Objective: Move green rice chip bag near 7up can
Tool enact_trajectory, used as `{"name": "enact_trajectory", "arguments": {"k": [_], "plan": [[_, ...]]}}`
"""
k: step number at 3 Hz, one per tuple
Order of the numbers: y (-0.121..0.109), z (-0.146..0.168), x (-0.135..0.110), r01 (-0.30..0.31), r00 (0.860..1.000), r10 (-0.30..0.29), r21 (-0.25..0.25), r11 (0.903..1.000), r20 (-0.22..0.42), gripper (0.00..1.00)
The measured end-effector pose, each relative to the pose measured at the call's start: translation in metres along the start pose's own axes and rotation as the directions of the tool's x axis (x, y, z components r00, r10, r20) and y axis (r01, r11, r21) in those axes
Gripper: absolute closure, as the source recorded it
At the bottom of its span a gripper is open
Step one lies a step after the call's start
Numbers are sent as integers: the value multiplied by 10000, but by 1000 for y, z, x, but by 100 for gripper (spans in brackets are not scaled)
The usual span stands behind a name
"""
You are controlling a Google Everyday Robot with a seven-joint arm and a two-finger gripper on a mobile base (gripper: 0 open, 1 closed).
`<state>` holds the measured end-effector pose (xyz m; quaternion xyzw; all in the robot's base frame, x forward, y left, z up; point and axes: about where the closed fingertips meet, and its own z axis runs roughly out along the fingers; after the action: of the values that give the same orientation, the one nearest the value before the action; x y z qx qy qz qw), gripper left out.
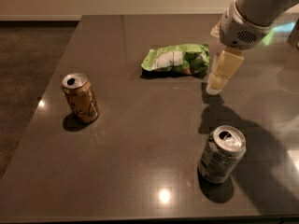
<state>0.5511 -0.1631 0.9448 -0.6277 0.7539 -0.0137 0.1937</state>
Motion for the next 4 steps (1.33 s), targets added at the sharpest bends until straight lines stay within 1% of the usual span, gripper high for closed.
{"name": "enact_trajectory", "arguments": {"k": [1,2,3,4], "plan": [[-35,35,-13,-55,9996,48,265,9996,261,0],[-66,62,-18,-271,9982,250,387,9989,552,0],[-94,82,-19,-483,9957,465,204,9986,797,0],[-114,93,-14,-753,9947,747,58,9971,713,0]]}}
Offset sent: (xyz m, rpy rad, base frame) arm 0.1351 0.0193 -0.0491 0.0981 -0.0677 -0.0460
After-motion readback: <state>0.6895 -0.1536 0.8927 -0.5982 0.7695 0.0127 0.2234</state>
